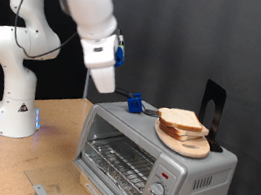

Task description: Make a piece of toast with the oven

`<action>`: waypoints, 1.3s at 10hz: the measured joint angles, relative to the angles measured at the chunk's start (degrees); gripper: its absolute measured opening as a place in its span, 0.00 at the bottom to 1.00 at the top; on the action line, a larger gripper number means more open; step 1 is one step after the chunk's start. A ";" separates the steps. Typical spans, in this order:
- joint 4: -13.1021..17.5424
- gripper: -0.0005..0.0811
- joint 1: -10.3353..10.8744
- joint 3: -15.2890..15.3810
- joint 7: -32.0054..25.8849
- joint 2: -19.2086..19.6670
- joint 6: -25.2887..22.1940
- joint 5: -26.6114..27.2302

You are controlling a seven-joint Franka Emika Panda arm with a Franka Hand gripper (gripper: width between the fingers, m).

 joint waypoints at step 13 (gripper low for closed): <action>-18.16 0.99 0.63 8.24 3.94 -20.03 27.01 7.87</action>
